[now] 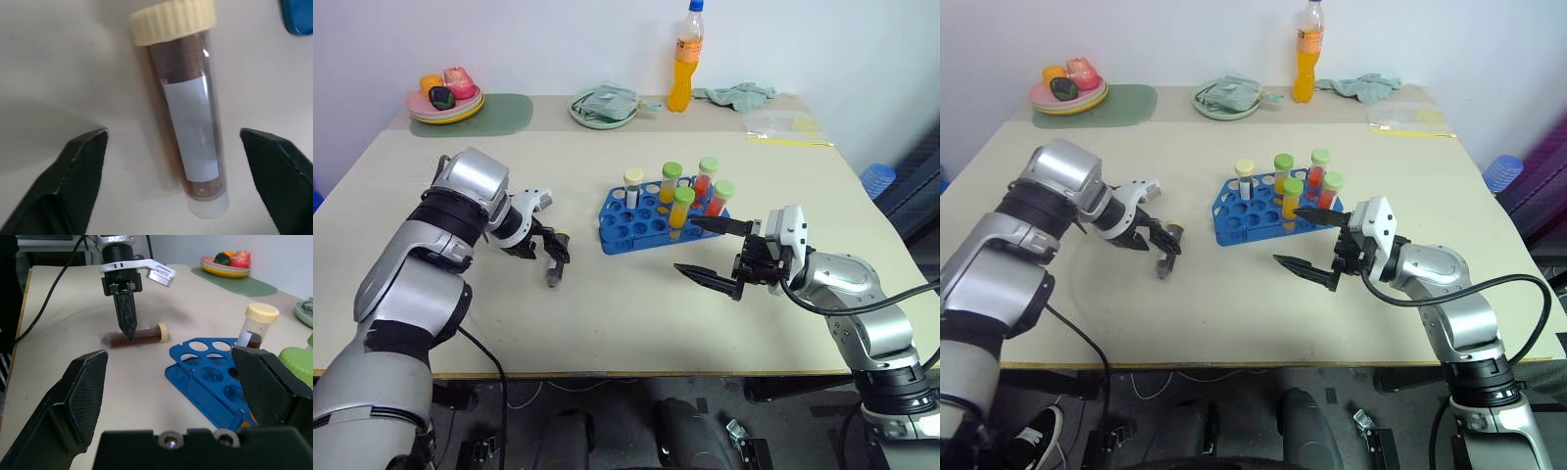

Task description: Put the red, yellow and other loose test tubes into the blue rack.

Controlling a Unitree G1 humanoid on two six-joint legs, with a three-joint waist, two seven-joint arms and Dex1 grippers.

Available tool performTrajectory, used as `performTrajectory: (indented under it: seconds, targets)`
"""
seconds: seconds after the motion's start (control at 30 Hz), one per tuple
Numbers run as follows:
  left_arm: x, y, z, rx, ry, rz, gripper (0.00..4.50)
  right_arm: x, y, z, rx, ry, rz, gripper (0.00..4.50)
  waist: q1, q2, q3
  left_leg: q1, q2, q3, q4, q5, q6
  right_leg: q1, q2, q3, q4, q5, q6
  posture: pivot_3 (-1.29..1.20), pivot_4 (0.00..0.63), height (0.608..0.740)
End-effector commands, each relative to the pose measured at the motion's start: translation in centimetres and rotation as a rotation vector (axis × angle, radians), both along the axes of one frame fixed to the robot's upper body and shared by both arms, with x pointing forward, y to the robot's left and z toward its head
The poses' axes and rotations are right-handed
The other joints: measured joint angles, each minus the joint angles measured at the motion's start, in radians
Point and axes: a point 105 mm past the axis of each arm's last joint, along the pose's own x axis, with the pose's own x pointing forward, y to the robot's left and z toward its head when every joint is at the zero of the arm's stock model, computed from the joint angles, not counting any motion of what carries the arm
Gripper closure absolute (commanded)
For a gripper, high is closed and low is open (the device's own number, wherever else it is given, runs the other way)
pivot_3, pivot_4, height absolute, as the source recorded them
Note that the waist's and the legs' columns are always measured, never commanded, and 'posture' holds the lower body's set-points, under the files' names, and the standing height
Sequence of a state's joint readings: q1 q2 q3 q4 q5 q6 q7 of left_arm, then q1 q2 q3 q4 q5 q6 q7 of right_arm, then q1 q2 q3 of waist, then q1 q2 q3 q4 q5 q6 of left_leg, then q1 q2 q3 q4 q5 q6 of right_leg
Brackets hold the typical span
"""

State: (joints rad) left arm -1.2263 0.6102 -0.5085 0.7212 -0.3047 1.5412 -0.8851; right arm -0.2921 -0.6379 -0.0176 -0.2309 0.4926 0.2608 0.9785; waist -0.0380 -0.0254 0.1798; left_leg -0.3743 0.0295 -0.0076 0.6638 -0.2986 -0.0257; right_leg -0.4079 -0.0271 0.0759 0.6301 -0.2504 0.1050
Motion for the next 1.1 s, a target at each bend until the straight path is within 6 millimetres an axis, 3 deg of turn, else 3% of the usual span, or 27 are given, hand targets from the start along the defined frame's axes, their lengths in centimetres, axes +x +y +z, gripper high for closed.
performTrajectory:
  seconds: [0.03, 0.17, 0.33, 0.43, 0.53, 0.6, 0.73, 0.83, 0.9, 0.97, 1.1]
  targets:
    - [-0.5, -0.6, -0.7, -0.037, 0.027, 0.009, 1.85, -0.2, -0.1, 1.0, -0.001, -0.05, -0.005, 0.0, 0.001, 0.0, 0.0, 0.0, 0.0, 0.0, 0.0, 0.0, 0.0, 0.0, 0.0, 0.0, 0.0, 0.0, 0.0, 0.0, 0.15, 0.74]
    - [-0.2, -0.6, -0.4, -0.048, 0.009, 0.039, 3.69, 0.1, -0.2, 1.0, -0.001, -0.053, -0.014, 0.0, 0.001, 0.0, 0.0, 0.0, 0.0, 0.0, 0.0, 0.0, 0.0, 0.0, 0.0, 0.0, 0.0, 0.0, 0.0, 0.0, 0.15, 0.74]
    - [0.6, -0.1, 0.3, -0.041, -0.067, 0.051, 3.72, 0.2, -0.2, 1.0, -0.006, -0.058, -0.016, 0.0, -0.001, 0.0, 0.0, 0.0, 0.0, 0.0, 0.0, 0.0, 0.0, 0.0, 0.0, 0.0, 0.001, 0.0, 0.0, 0.0, 0.15, 0.74]
    - [1.9, 0.6, 3.1, -0.017, -0.331, -0.014, 3.72, 0.2, -0.6, 0.9, -0.008, -0.06, -0.039, 0.0, -0.005, 0.0, 0.0, 0.0, 0.0, 0.0, 0.0, 0.0, 0.0, 0.0, 0.0, 0.0, 0.001, 0.0, 0.0, 0.0, 0.15, 0.74]
    - [1.8, 0.8, 5.1, -0.015, -0.569, -0.087, 3.72, 0.1, -1.2, 0.9, -0.003, -0.061, -0.068, 0.0, -0.005, 0.0, 0.0, -0.001, 0.001, 0.0, 0.0, 0.0, -0.001, -0.002, 0.0, 0.0, 0.002, 0.0, 0.0, 0.0, 0.15, 0.74]
    - [1.0, -0.6, 6.6, -0.11, -0.777, -0.188, 3.72, 0.1, -1.8, 1.0, 0.011, -0.047, -0.095, 0.0, 0.0, 0.0, 0.0, 0.0, 0.001, 0.0, 0.0, 0.001, -0.001, -0.001, -0.001, 0.001, 0.002, 0.0, 0.0, 0.0, 0.15, 0.74]
    - [-0.6, -0.6, 8.1, -0.179, -1.088, -0.223, 3.72, 0.0, -2.8, 1.3, 0.055, -0.028, -0.16, 0.0, 0.017, 0.0, 0.0, -0.001, 0.001, 0.001, 0.0, 0.003, -0.005, -0.001, -0.004, 0.001, 0.001, 0.001, 0.0, 0.0, 0.15, 0.74]
    - [-1.9, -2.3, 7.5, -0.147, -1.31, -0.351, 3.72, 0.3, -3.0, 1.2, 0.049, -0.033, -0.189, 0.0, 0.026, 0.0, -0.001, 0.0, 0.001, 0.002, 0.0, 0.003, -0.005, 0.0, -0.004, 0.001, 0.0, 0.001, -0.001, 0.0, 0.15, 0.74]
    - [-2.9, -4.5, 5.7, -0.088, -1.354, -0.569, 3.72, 0.7, -2.7, 1.1, 0.035, -0.045, -0.199, 0.0, 0.03, 0.0, -0.001, 0.0, 0.0, 0.002, 0.0, 0.003, -0.005, 0.001, -0.004, 0.001, -0.001, 0.0, -0.001, 0.0, 0.15, 0.74]
    - [-2.9, -6.2, 5.2, -0.065, -1.418, -0.641, 3.72, 1.2, -2.4, 1.4, 0.037, -0.058, -0.206, 0.0, 0.032, 0.0, -0.001, 0.0, -0.001, 0.002, 0.0, 0.003, -0.006, 0.001, -0.004, 0.001, -0.001, -0.001, -0.004, 0.0, 0.15, 0.74]
    - [-1.7, -7.7, 7.0, -0.223, -1.493, -0.505, 3.72, 1.2, -2.5, 1.4, 0.043, -0.033, -0.21, 0.0, 0.03, -0.001, -0.001, -0.001, -0.001, 0.002, 0.001, 0.003, -0.005, 0.001, -0.004, 0.001, -0.002, 0.0, -0.002, 0.0, 0.15, 0.74]
